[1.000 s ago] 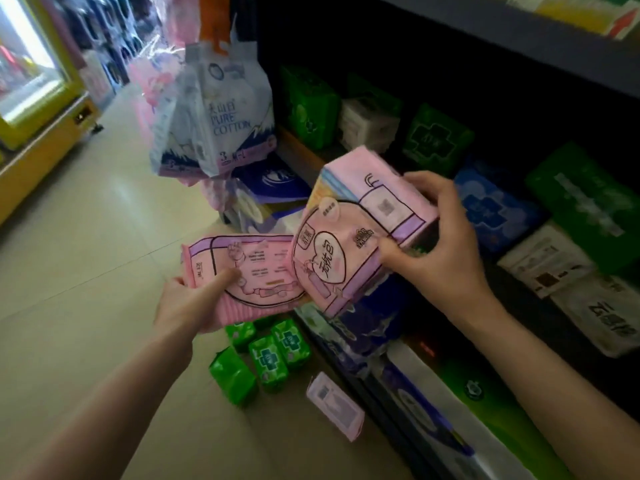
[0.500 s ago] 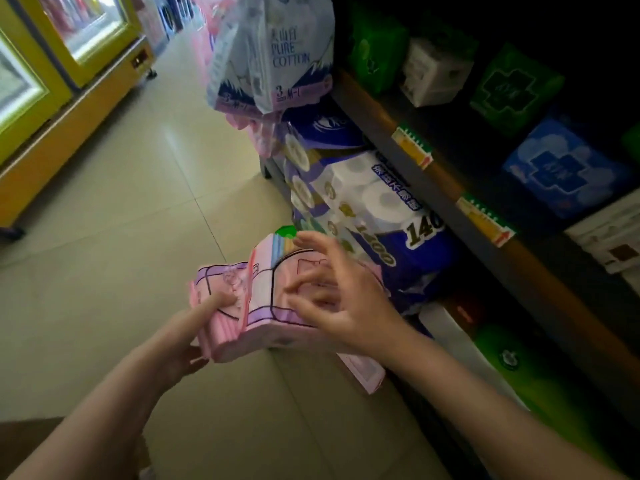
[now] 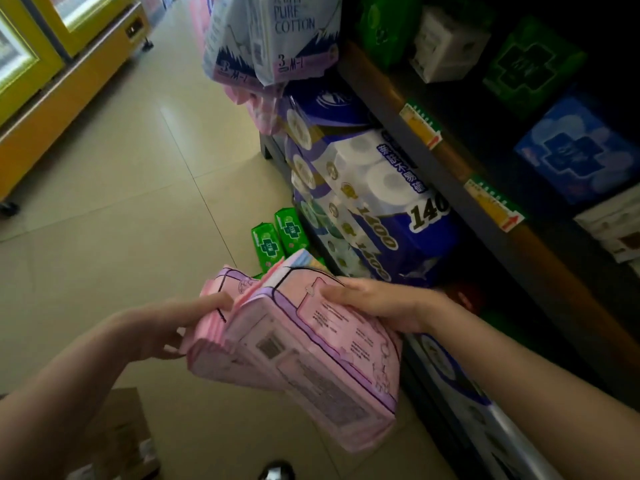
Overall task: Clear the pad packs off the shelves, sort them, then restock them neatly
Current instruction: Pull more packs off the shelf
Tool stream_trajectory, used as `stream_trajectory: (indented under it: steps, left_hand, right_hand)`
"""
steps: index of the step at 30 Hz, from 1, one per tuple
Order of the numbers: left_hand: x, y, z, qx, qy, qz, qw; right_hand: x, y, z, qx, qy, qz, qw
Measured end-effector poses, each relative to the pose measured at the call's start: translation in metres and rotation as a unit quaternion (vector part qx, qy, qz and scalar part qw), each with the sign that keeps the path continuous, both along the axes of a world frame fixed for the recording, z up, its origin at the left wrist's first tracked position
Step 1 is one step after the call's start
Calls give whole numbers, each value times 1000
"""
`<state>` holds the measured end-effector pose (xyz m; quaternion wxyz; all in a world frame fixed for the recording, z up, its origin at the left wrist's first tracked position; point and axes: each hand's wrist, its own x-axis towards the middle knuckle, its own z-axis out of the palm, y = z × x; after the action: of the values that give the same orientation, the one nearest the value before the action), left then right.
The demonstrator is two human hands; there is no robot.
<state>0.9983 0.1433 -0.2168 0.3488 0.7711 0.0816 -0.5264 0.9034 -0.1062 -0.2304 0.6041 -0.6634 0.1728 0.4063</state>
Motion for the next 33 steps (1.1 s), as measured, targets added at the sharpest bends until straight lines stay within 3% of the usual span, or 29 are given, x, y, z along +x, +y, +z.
stream_trajectory:
  steps: [3, 5, 7, 9, 11, 14, 18, 23, 30, 33]
  left_hand:
    - [1, 1, -3, 53, 15, -30, 998]
    - [-2, 1, -10, 73, 25, -42, 996]
    - [-4, 2, -18, 86, 38, -43, 995]
    - [-8, 2, -25, 92, 49, -36, 994]
    - [-11, 5, -29, 89, 62, -26, 994]
    - [-12, 6, -29, 78, 65, -17, 995]
    - [-13, 6, -21, 61, 42, -39, 996]
    - [-13, 7, -13, 32, 18, -60, 998]
    - [-11, 17, -2, 15, -25, -114, 993]
    - [-16, 25, -3, 17, -26, -99, 995]
  right_hand:
    - [-17, 5, -24, -33, 18, -108, 993]
    - [-22, 14, -27, -142, -87, -115, 979]
    - [-25, 24, -22, -249, -214, -102, 939]
    - [-28, 30, -15, -274, -243, -71, 928]
    - [-33, 29, -13, -274, -208, 41, 938]
    - [-46, 25, -22, -322, -201, 183, 907]
    - [-52, 37, -34, -410, -298, 153, 849]
    - [-58, 59, -36, -434, -440, 25, 786]
    - [-49, 57, -15, -421, -462, 79, 776]
    - [-44, 54, -14, -407, -518, 93, 747]
